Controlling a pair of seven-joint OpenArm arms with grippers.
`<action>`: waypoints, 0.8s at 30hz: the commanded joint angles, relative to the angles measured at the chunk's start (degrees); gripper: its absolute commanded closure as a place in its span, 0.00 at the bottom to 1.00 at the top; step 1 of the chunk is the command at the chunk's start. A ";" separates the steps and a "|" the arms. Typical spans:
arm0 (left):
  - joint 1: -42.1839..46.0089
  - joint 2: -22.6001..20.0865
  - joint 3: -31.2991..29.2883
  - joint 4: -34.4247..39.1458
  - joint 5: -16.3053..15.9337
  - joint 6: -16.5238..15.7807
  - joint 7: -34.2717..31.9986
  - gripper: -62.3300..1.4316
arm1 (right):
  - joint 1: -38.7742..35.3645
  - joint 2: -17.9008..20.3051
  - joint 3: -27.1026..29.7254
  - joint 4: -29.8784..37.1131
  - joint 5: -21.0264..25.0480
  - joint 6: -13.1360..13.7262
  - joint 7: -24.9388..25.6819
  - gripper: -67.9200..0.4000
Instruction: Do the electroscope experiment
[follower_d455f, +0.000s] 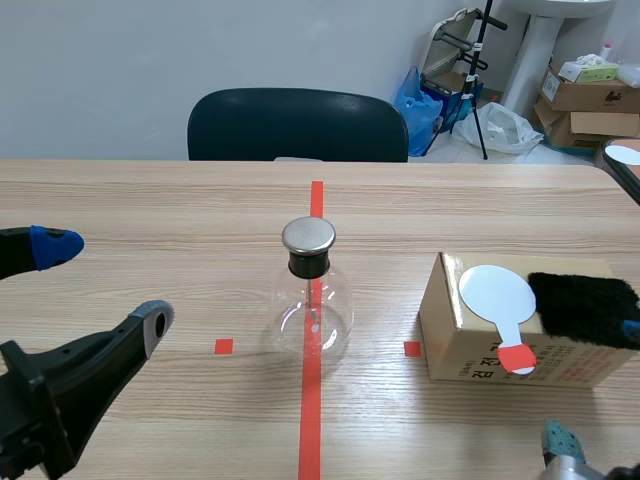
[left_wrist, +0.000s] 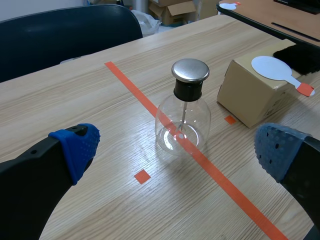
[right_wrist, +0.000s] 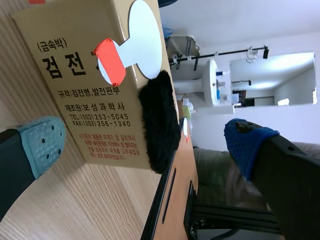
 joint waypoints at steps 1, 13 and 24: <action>-0.02 0.02 -0.11 1.20 -0.37 -0.09 -0.61 0.00 | 1.44 0.63 0.02 0.31 -0.48 -0.72 -0.90 0.00; -0.02 0.02 -0.11 1.20 -0.37 -0.09 -0.61 0.00 | 10.67 0.61 -4.61 -6.67 -4.59 -3.13 -7.08 0.00; -0.04 0.17 -0.11 1.20 -0.37 -0.09 -0.63 0.00 | 14.86 0.61 -10.49 -9.68 -8.87 -5.16 -13.20 0.00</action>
